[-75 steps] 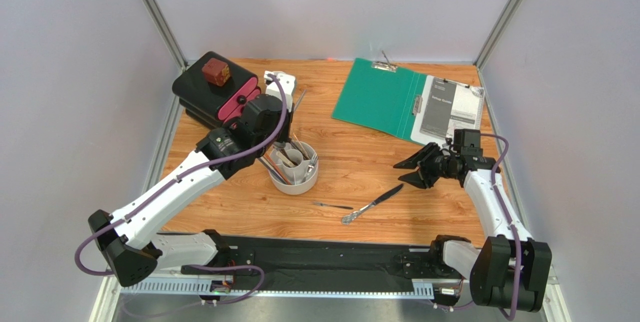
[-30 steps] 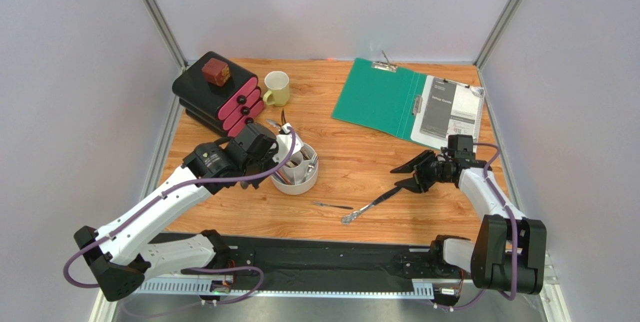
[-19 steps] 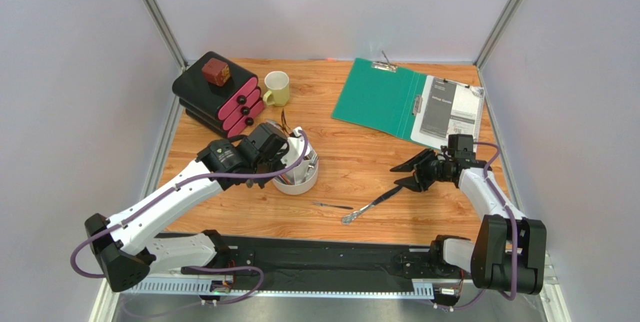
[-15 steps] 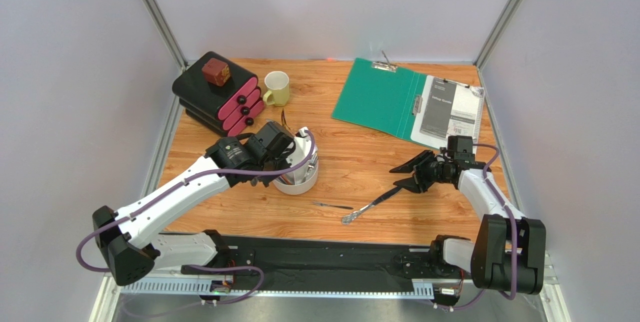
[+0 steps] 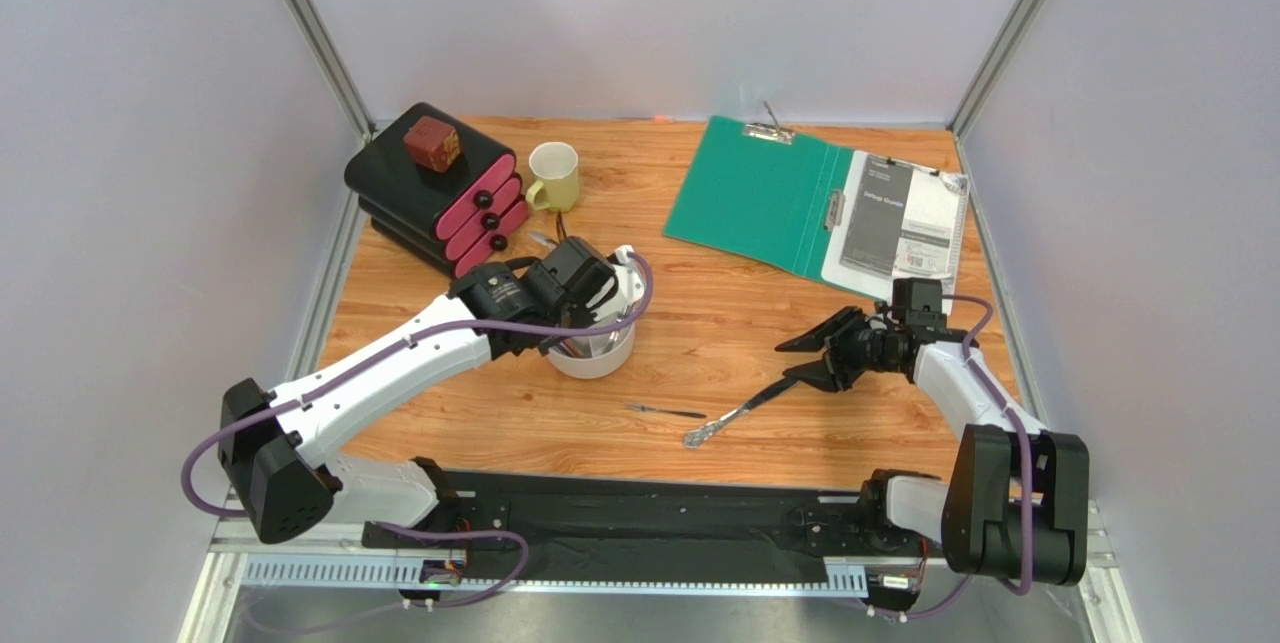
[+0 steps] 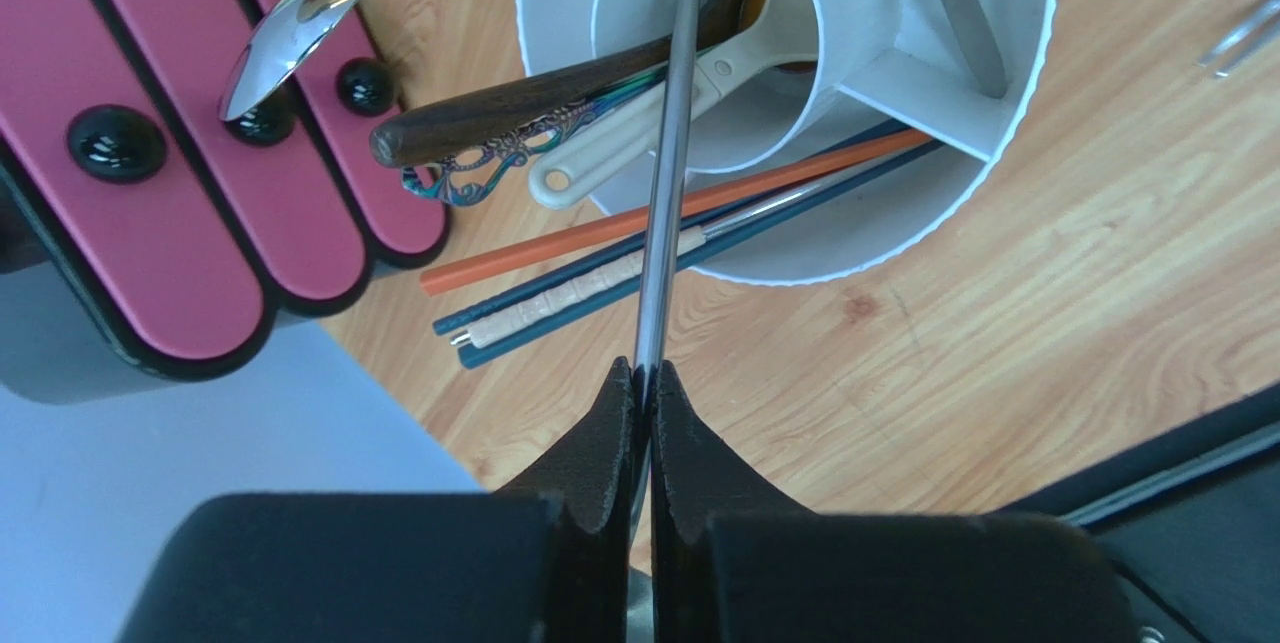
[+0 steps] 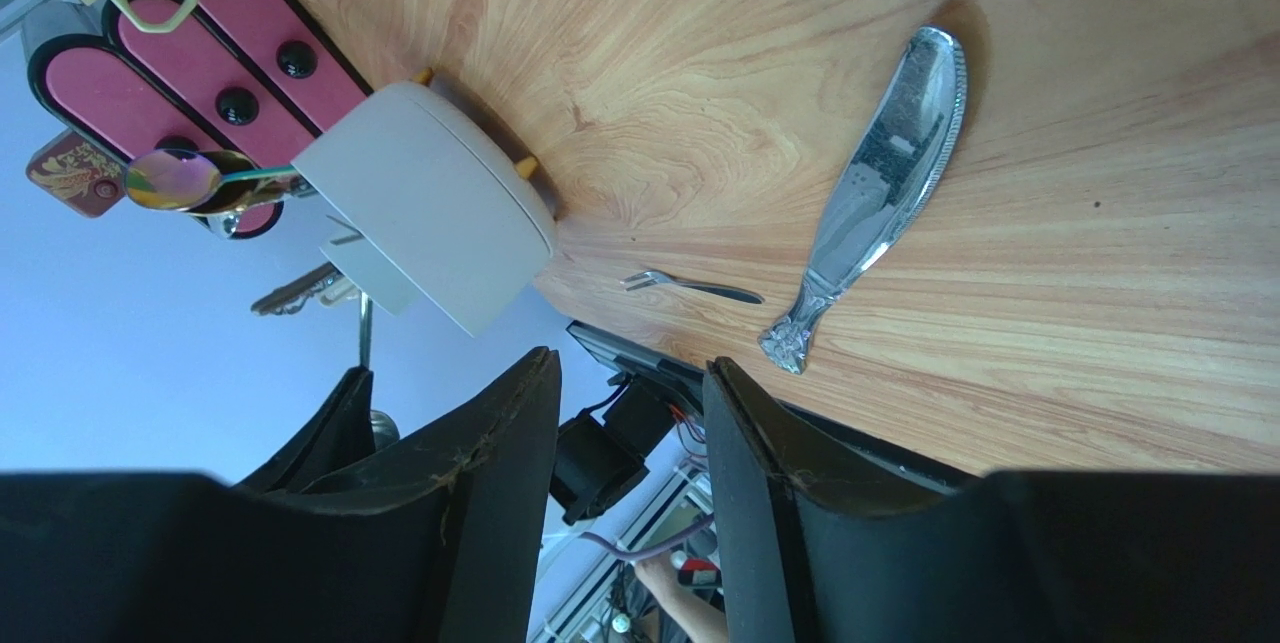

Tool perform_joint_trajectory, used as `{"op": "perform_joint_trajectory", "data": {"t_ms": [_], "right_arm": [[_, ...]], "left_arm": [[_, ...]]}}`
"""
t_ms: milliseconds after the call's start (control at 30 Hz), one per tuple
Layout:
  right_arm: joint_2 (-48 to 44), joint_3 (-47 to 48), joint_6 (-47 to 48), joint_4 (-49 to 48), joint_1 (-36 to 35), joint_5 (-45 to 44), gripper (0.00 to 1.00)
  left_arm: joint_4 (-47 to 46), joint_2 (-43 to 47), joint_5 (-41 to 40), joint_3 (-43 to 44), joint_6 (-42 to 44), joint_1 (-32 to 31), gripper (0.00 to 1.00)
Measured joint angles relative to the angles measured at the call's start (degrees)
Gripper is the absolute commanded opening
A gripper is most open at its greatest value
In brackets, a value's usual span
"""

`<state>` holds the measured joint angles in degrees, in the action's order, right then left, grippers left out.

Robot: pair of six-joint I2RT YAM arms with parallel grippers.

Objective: Sort the eating utensils into containers
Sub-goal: Place the spoon in the storage box.

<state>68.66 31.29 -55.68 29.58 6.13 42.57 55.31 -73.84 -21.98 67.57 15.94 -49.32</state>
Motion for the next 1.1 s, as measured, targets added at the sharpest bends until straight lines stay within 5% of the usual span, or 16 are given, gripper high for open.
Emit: {"op": "perform_joint_trajectory", "data": {"t_ms": [433,700,1100], "right_arm": [[2.5,-0.7,0.0,-1.8,0.0,1.5,0.45],[3.8,-0.7,0.0,-3.4,0.0,1.8,0.45],[4.9,-0.4,0.0,-4.0,0.0,2.5,0.49]], "left_arm": [[-3.3,-4.4,-8.9,4.5,1.4,0.0,0.34],[-5.1,-5.9,-13.5,5.6,1.8,0.0,0.41],[-3.6,-6.7,-11.2,11.8,-4.2,0.0,0.41]]}}
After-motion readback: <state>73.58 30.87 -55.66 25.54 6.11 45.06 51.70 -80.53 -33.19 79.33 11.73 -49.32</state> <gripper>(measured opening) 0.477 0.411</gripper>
